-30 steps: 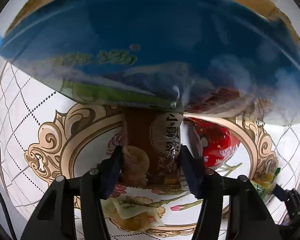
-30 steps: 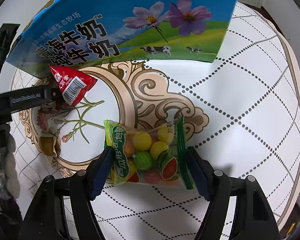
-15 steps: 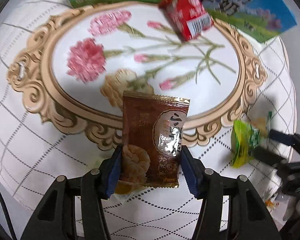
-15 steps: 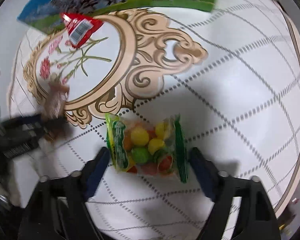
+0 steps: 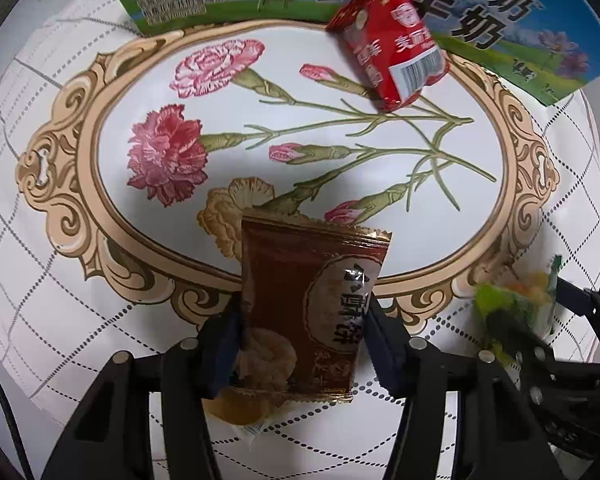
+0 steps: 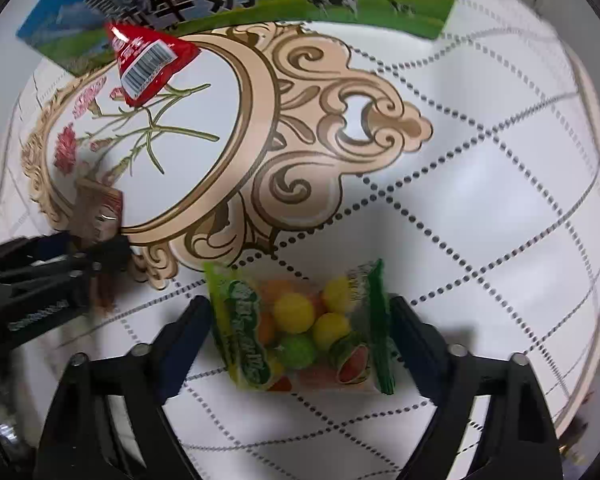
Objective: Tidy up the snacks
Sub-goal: 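Carry both packs into the box and open both tools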
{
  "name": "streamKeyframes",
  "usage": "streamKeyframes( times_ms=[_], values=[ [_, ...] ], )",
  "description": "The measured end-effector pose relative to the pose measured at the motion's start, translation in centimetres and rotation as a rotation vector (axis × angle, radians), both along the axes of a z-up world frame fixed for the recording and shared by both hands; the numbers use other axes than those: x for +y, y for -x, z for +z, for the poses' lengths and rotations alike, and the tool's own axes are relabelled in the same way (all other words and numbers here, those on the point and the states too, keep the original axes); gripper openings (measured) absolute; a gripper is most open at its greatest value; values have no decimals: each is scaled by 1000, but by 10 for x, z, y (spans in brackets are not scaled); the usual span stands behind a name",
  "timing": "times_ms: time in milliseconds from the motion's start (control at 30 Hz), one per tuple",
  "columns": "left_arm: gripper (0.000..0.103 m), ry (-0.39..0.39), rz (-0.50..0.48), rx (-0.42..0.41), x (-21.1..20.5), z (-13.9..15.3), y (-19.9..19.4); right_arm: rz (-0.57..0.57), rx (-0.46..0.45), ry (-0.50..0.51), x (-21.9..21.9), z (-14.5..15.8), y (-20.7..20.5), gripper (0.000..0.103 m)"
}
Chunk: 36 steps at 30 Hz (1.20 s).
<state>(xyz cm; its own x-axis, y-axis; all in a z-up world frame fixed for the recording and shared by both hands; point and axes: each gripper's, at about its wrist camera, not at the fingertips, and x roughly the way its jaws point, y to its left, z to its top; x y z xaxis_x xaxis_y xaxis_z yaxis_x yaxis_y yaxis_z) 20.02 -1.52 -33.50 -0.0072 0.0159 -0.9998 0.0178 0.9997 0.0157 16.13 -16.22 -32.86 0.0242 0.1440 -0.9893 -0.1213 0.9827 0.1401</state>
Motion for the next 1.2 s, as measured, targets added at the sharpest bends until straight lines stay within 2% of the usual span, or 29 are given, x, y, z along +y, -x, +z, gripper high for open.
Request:
streamKeyframes(
  times_ms=[167, 233, 300, 367, 533, 567, 633, 733, 767, 800, 900, 967, 1067, 1100, 1167, 1200],
  values=[
    [53, 10, -1, -22, -30, 25, 6, -32, -19, -35, 0, 8, 7, 70],
    [53, 23, -6, -38, -41, 36, 21, -45, -23, -51, 3, 12, 11, 69],
    [53, 45, -13, -50, -50, 59, 19, -59, -27, -85, -15, 24, 18, 66],
    [53, 70, -16, -72, -35, 98, 4, -77, -36, -127, -19, 37, 18, 65],
    [53, 135, -19, -138, -42, 147, -9, -88, -93, -196, -23, 75, 9, 61],
    [53, 141, -19, -150, -40, 156, -12, -89, -101, -215, -24, 82, 5, 56],
    [53, 157, -12, -181, -39, 172, -22, -90, -122, -241, -24, 94, -6, 54],
    [53, 148, -10, -213, -34, 179, -39, -76, -137, -244, -22, 101, -20, 47],
    [53, 144, -8, -213, -32, 181, -43, -72, -132, -245, -22, 100, -20, 46],
    [53, 140, -4, -209, -25, 164, -53, -76, -131, -252, -30, 99, -22, 45],
    [53, 132, 10, -180, -22, 152, -56, -69, -103, -268, -28, 84, -29, 44],
    [53, 125, 20, -154, -19, 125, -59, -94, -71, -301, -28, 68, -31, 44],
    [53, 119, 35, -119, -15, 102, -58, -63, -119, -201, -24, 65, -36, 48],
    [53, 114, 36, -113, -15, 98, -57, -43, -134, -176, -21, 64, -38, 65],
    [53, 102, 36, -102, -14, 89, -57, 26, -143, -118, -16, 65, -43, 91],
    [53, 99, 36, -94, -15, 85, -57, 66, -134, -83, -13, 60, -48, 91]
  ],
)
